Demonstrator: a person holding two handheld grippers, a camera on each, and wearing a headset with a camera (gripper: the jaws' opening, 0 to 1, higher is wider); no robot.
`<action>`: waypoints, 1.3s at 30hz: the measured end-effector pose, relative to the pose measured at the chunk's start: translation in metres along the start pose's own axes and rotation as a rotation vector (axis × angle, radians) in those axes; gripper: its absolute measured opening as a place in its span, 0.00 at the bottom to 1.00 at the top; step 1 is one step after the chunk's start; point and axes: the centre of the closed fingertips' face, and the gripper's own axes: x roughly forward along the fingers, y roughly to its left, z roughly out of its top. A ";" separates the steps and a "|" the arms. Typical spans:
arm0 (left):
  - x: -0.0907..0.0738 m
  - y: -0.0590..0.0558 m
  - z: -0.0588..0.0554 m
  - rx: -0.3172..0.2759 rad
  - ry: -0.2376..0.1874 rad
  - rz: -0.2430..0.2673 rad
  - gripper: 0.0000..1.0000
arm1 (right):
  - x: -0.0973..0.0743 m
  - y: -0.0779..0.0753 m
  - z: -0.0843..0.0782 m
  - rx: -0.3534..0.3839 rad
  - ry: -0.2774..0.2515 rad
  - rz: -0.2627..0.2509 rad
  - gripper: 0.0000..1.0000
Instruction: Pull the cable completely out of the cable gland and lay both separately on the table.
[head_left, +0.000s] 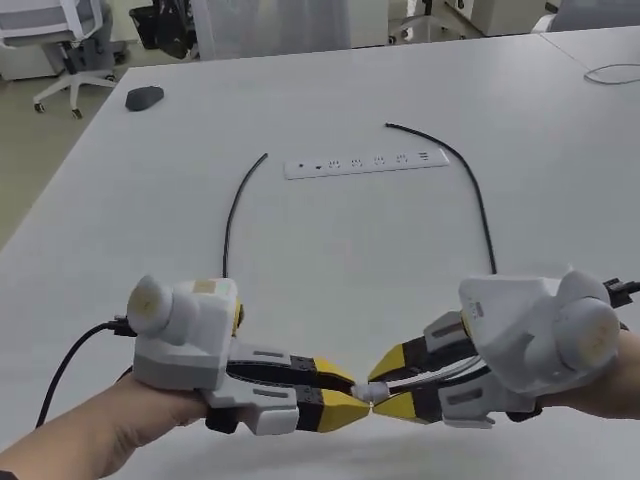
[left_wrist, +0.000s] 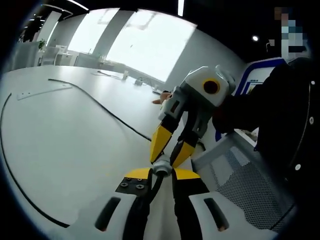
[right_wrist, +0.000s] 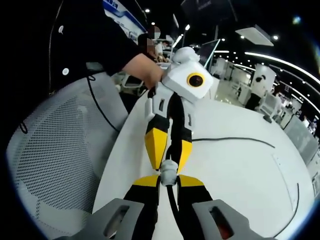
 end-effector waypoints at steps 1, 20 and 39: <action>0.000 0.000 0.000 -0.001 0.001 -0.001 0.17 | 0.000 0.000 0.000 -0.003 0.001 0.001 0.08; 0.002 -0.004 0.000 0.179 0.017 0.031 0.15 | -0.002 0.001 -0.002 0.116 0.005 0.026 0.09; 0.003 -0.002 0.009 0.133 -0.036 0.028 0.16 | -0.006 -0.002 0.000 0.087 0.026 0.029 0.08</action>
